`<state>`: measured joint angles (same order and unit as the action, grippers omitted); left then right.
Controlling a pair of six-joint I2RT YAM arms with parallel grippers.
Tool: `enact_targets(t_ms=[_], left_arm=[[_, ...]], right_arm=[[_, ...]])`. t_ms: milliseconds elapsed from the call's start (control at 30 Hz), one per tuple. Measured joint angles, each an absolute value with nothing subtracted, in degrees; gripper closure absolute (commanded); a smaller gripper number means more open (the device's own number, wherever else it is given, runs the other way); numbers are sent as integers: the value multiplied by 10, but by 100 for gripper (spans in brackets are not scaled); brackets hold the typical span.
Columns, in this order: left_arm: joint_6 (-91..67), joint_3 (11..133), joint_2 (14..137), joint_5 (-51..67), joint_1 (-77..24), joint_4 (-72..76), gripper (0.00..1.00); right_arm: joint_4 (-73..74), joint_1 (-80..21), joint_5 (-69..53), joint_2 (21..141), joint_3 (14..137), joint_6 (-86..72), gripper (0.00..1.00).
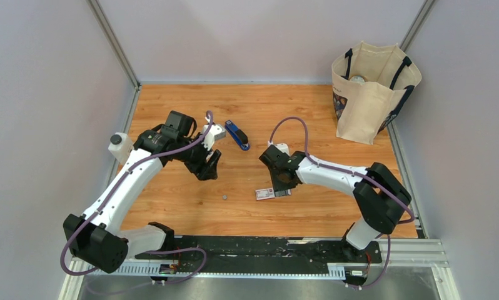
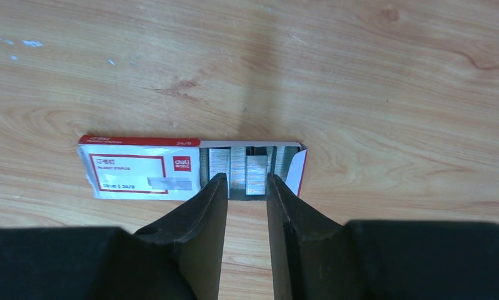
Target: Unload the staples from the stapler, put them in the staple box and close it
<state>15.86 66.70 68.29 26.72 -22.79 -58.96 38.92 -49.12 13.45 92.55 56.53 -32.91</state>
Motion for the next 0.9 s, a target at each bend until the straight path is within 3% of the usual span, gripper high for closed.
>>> enact_targets(t_ms=[133,467,900], left_arm=[[160,667,683,267,-228,-590,27],[162,667,683,268,-228,-590,27],[169,667,683,265,-228,-590,27]], right_arm=[[398,-493,134,914,581,-329,72],[404,-494,133,877,583,-332,98],[385,-491,115,890,552,-336,99]])
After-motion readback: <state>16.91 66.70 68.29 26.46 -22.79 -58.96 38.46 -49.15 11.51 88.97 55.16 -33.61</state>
